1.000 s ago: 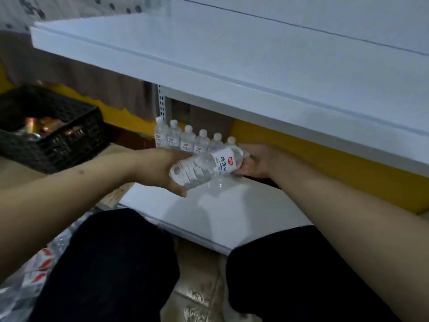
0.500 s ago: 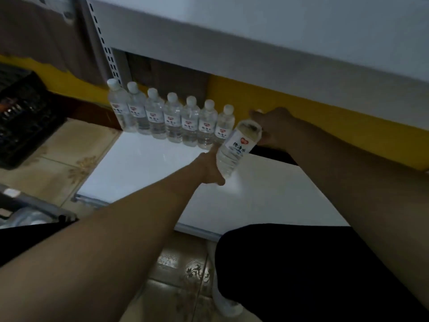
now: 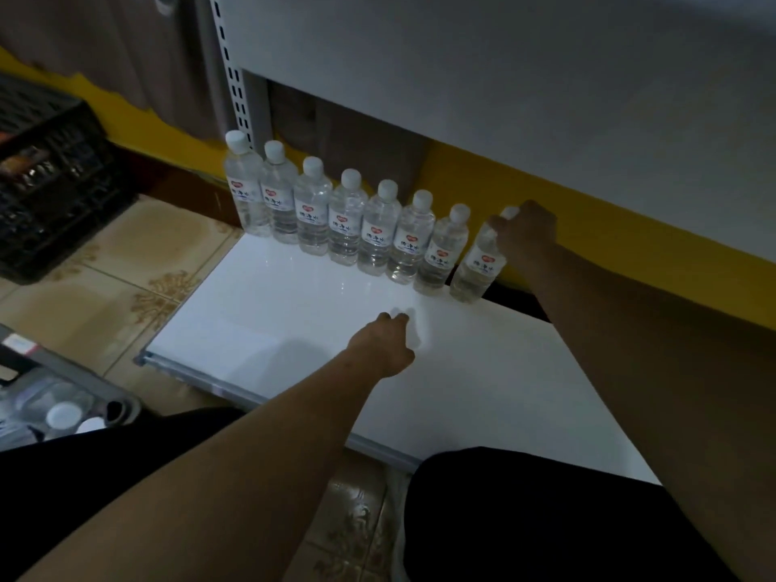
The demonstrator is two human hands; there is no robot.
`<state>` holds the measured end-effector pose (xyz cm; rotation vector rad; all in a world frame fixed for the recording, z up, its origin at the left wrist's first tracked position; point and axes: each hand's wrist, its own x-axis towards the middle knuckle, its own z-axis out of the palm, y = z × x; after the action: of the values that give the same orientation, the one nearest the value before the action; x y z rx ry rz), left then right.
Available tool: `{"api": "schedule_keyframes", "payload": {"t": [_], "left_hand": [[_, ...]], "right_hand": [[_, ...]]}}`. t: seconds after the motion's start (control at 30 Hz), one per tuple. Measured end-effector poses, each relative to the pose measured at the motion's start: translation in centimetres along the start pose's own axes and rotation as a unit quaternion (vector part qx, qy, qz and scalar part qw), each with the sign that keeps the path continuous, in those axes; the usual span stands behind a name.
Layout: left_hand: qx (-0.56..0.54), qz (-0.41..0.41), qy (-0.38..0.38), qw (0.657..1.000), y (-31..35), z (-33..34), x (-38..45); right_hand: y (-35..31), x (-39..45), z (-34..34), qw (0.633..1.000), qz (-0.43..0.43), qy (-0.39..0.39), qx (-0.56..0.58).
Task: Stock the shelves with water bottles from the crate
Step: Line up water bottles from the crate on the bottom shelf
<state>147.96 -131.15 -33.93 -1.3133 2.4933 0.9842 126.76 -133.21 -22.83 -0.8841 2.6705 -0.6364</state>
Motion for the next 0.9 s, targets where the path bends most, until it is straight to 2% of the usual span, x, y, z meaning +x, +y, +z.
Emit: {"api": "schedule_keyframes", "payload": {"t": [0.17,0.27,0.5,0.9], "left_hand": [[-0.01,0.012,0.012,1.0,0.7,-0.1,0.4],[-0.022,0.036,0.041,0.998,1.3,-0.1,0.7],[-0.037,0.062,0.06,0.996,1.9,0.3,0.8],[-0.042,0.049,0.067,0.996,1.5,0.5,0.9]], "right_hand": [[0.5,1.1,1.9,1.0,0.012,-0.014,-0.01],[0.7,1.0,3.1,0.998,0.056,-0.006,0.005],[1.1,1.6,3.5,0.998,0.043,0.035,0.01],[1.6,2.1,3.7,1.0,-0.004,0.023,-0.019]]}}
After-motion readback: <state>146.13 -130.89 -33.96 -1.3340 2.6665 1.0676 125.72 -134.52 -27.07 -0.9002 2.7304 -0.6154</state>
